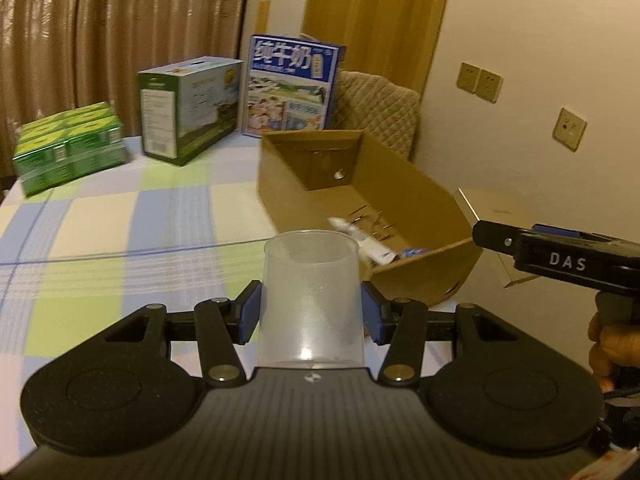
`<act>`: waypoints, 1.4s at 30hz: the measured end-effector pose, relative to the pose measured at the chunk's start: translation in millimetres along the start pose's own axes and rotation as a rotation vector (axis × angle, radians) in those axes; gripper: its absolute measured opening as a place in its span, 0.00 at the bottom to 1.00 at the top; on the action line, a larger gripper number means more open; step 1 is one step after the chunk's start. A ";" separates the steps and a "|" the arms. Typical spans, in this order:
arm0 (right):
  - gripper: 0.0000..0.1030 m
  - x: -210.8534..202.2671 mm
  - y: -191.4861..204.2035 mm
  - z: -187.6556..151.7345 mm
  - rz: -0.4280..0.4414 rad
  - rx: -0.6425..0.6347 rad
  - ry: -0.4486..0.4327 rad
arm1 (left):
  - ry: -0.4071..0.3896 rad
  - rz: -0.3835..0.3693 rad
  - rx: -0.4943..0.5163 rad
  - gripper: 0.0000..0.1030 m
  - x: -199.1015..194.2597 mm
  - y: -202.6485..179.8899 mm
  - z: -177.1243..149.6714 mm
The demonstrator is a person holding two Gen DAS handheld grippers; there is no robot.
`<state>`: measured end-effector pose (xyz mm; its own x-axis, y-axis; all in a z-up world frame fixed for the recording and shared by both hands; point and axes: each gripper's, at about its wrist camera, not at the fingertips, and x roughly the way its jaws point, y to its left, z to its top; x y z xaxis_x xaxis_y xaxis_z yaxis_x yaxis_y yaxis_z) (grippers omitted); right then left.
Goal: Organize rigid objects
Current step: 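Lower the router and cup into the box with both tools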
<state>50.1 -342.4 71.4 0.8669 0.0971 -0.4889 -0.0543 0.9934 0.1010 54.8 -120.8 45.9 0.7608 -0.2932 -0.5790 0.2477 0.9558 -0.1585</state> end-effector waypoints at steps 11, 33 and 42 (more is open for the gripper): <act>0.80 32.5 -38.0 27.0 -0.004 -0.008 0.014 | 0.011 -0.026 0.024 0.45 47.9 -33.4 34.5; 0.80 99.1 -62.4 43.2 0.020 0.002 0.079 | 0.071 -0.041 0.022 0.45 107.5 -52.2 55.7; 0.80 114.4 -71.2 47.2 0.012 0.011 0.105 | 0.078 -0.044 0.022 0.45 129.2 -46.1 72.1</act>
<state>176.6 -404.9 49.2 0.8096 0.1151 -0.5757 -0.0581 0.9915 0.1165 184.9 -204.4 36.1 0.7002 -0.3312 -0.6325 0.2937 0.9411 -0.1677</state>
